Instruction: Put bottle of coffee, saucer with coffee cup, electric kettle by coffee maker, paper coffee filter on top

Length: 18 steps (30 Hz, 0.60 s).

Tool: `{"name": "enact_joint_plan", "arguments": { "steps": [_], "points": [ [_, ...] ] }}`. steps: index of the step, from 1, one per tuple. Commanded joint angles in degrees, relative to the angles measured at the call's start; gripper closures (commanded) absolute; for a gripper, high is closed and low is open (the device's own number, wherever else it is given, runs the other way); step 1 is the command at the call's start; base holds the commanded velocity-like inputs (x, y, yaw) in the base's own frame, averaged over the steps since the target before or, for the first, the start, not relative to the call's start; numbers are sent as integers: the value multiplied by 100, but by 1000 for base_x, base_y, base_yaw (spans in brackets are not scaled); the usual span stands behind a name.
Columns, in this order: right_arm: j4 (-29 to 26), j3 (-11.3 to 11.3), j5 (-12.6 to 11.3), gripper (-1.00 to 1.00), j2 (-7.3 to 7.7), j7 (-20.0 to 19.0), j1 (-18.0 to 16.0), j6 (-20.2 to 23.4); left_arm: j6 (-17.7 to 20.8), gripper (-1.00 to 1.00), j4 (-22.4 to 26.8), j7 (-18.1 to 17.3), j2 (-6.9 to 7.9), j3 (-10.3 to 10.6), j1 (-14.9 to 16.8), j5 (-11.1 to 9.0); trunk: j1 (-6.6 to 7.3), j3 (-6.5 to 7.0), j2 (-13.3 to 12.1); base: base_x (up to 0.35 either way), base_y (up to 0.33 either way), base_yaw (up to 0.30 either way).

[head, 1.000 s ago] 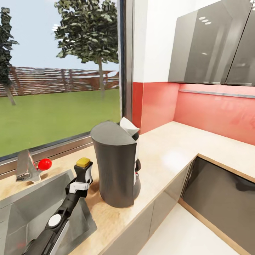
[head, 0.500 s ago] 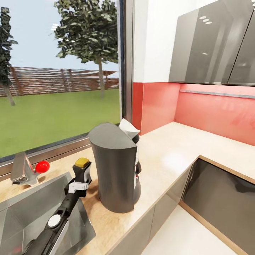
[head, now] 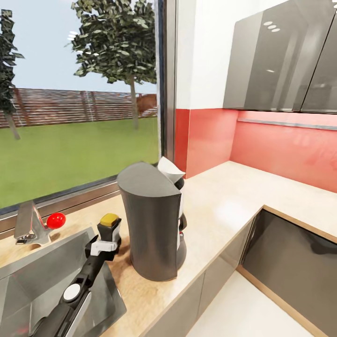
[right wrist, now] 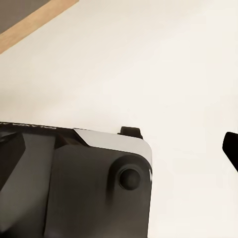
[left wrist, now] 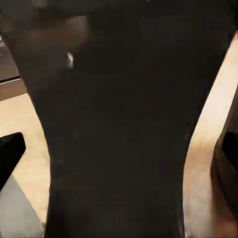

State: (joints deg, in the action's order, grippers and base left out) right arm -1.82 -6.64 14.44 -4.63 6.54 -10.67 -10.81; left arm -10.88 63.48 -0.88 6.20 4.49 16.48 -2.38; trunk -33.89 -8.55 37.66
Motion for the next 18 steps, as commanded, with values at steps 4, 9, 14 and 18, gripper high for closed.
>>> {"name": "enact_joint_plan", "arguments": {
  "steps": [4, 9, 14, 18],
  "points": [
    [6, -48, 62, -100, -2, 23, -5, -18, -18, -100, -2, -10, 9, 8, 4, -26, -1, -9, 8, 0, 0, 0],
    [6, -48, 60, -100, -1, 23, -5, -18, -33, -100, -2, -9, 8, 8, 4, -27, -1, -9, 8, 0, 0, 0],
    [6, -48, 62, -100, -1, 23, -5, -18, -41, -100, -2, -9, 11, 8, 4, -27, -1, -9, 8, 0, 0, 0],
    [6, -50, 62, -100, 2, 23, -5, -18, -45, -100, 4, -9, 7, 8, -27, -24, -1, -9, 8, 0, 0, 0]
  ]
}}
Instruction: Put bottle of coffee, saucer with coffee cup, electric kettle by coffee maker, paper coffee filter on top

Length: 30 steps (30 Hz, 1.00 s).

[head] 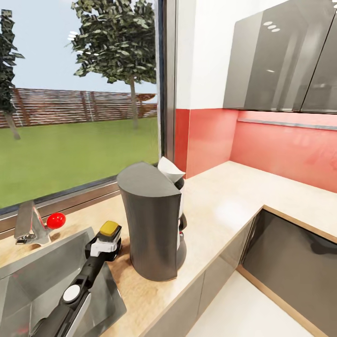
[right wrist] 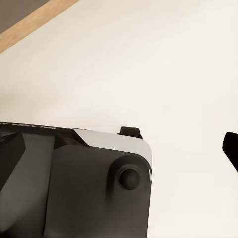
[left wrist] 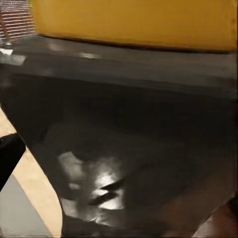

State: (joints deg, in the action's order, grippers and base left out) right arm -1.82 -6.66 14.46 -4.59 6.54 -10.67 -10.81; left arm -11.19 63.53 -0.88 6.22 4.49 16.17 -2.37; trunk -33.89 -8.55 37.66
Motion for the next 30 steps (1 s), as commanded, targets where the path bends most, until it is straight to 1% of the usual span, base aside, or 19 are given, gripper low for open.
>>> {"name": "enact_joint_plan", "arguments": {
  "steps": [1, 7, 13, 20, 24, 30],
  "points": [
    [6, -47, 61, -100, -2, 23, -5, -18, -15, -100, -1, -9, 4, 8, -7, -23, -2, -9, 8, 0, 0, 0],
    [6, -46, 60, -100, 0, 23, -5, -18, -15, -100, 1, -9, 2, 8, -27, -18, -2, -9, 8, -12, -22, 0],
    [6, -46, 61, -100, 2, 23, -5, -18, -22, -100, 1, -9, 2, 8, -34, -11, -2, -9, 8, -177, -140, 0],
    [6, -46, 62, -100, 0, 23, -5, -18, -24, -100, 1, -9, 2, 8, -35, -11, -2, -9, 8, -43, -21, 0],
    [6, -47, 64, -100, 1, 23, -5, -18, -24, -100, 1, -9, 4, 8, -35, -13, -2, -9, 8, -192, -1, 0],
    [6, -46, 62, -100, -1, 23, -5, -18, -25, -100, 1, -9, 6, 8, -35, -11, -2, -9, 8, -324, 0, 0]
  ]
}}
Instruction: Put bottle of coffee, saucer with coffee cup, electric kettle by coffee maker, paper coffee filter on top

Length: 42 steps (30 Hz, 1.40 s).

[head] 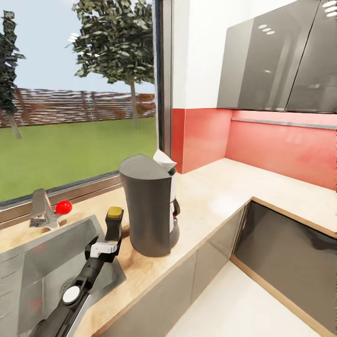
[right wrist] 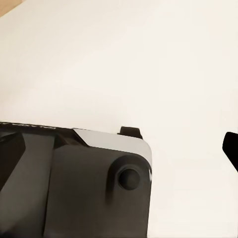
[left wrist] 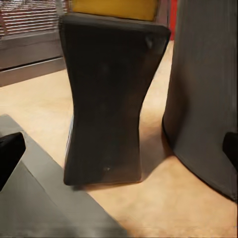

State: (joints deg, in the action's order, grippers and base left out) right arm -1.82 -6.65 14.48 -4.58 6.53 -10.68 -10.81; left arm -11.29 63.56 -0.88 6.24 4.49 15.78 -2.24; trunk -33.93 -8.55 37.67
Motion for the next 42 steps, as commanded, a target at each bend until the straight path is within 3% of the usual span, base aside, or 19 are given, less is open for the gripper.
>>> {"name": "enact_joint_plan", "arguments": {
  "steps": [1, 14, 27, 36, 38, 42],
  "points": [
    [7, -47, 62, -100, -2, 23, -5, -18, -14, -100, -2, -9, 3, 8, 4, -24, 3, -9, 7, -340, 0, 0],
    [7, -47, 55, -100, -7, 23, -5, -18, -14, -100, -2, -9, 0, 8, 4, -22, 3, -9, 7, -327, -91, 8],
    [7, -47, 55, -100, -7, 23, -5, -18, -16, -100, -2, -9, 0, 8, 4, -22, 3, -9, 7, -306, -181, 262],
    [7, -47, 57, -100, -7, 23, -5, -18, -29, -100, 72, -15, 1, 15, -101, -45, 3, -9, 7, -38, -22, 277],
    [7, -47, 56, -100, -7, 23, -5, -18, -65, -100, 116, -17, 1, 67, -153, -42, 3, -9, 7, -1, -1, 277],
    [7, -47, 55, -100, -7, 23, -5, -18, -390, -100, 148, -22, 8, 397, -221, -40, 3, -9, 7, 0, 0, 277]
  ]
}}
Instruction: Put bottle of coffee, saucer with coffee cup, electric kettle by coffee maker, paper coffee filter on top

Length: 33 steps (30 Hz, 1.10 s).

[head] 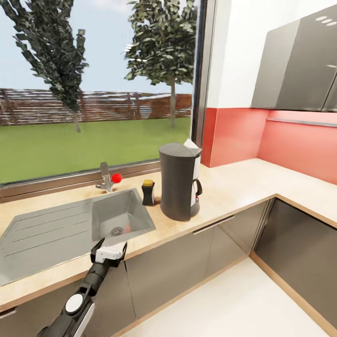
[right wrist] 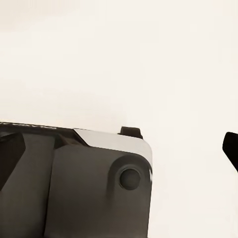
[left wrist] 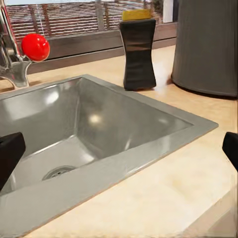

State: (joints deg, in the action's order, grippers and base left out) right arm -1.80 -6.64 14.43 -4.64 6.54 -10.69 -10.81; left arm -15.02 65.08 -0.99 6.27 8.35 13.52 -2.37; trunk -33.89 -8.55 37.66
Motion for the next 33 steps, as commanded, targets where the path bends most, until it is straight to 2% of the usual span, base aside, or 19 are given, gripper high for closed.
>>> {"name": "enact_joint_plan", "arguments": {
  "steps": [1, 3, 5, 9, 11, 15, 17, 18, 21, 25, 27, 28, 30, 31, 32, 33],
  "points": [
    [4, -47, 60, -100, -2, 23, -3, -17, -40, -100, -1, -15, 5, 32, -17, -27, -2, -9, 8, 0, 0, 277],
    [4, -47, 60, -100, -2, 23, -3, -17, -84, -100, 12, -72, 7, 112, -63, -27, -2, -9, 8, 0, 0, 277],
    [4, -47, 60, -100, -2, 23, -3, -17, -93, -100, 22, -85, 19, 322, -77, -23, -2, -9, 8, 0, 0, 277],
    [4, -47, 64, -100, -2, 23, -3, -17, -96, -100, 30, -93, 64, 896, -85, -19, -2, -9, 8, 0, 0, 277],
    [4, -47, 63, -100, -2, 23, -3, -17, -94, -100, 30, -228, 49, 1391, -86, -28, -2, -9, 8, 0, 0, 276],
    [4, -47, 62, -100, -2, 23, -3, -17, -119, -100, -90, -435, -11, 1664, -128, -94, -2, -9, 8, 0, 0, 265],
    [4, -47, 60, -100, -2, 23, -3, -17, -136, -100, -55, -478, -168, 1804, -285, -114, -2, -9, 8, 0, 0, 228],
    [4, -47, 60, -100, -2, 23, -3, -17, -137, -100, -34, -482, -190, 1818, -322, -114, -2, -9, 8, 0, 0, 204],
    [4, -47, 61, -100, -2, 23, -3, -11, -142, -100, 84, -476, -257, 1859, -1095, -120, -2, -9, 8, 0, 0, 78],
    [4, -47, 60, -100, -3, 23, -3, -9, -142, -100, -125, -428, -222, 1846, -1723, -86, -2, -9, 8, 0, 0, 10],
    [4, -47, 54, -100, -17, 6, -3, -7, -170, -100, -509, -407, -197, 1819, -2023, -82, -2, -9, 8, 0, 0, 2],
    [9, -47, 53, -100, -31, 1, -3, -8, -257, -100, -913, -364, -188, 1779, -2200, -85, -2, -9, 8, 0, 0, 0],
    [9, -47, 52, -100, -42, -1, -3, -8, -416, -100, -1307, -255, -184, 1717, -2372, -90, -2, -9, 8, 0, 0, 0],
    [11, -47, 52, -100, -48, -2, -3, -8, -596, -100, -1722, -50, -185, 1591, -2521, -94, -2, -9, 8, 0, 0, 0],
    [10, -47, 52, -100, -50, -2, -3, -8, -642, -100, -1851, 27, -185, 1539, -2554, -96, -2, -9, 8, 0, 0, 0],
    [7, -51, 51, -100, -48, -3, -3, -8, -737, -100, -2256, 280, -191, 1328, -2620, -121, -2, -9, 8, 0, 0, 0]
  ]
}}
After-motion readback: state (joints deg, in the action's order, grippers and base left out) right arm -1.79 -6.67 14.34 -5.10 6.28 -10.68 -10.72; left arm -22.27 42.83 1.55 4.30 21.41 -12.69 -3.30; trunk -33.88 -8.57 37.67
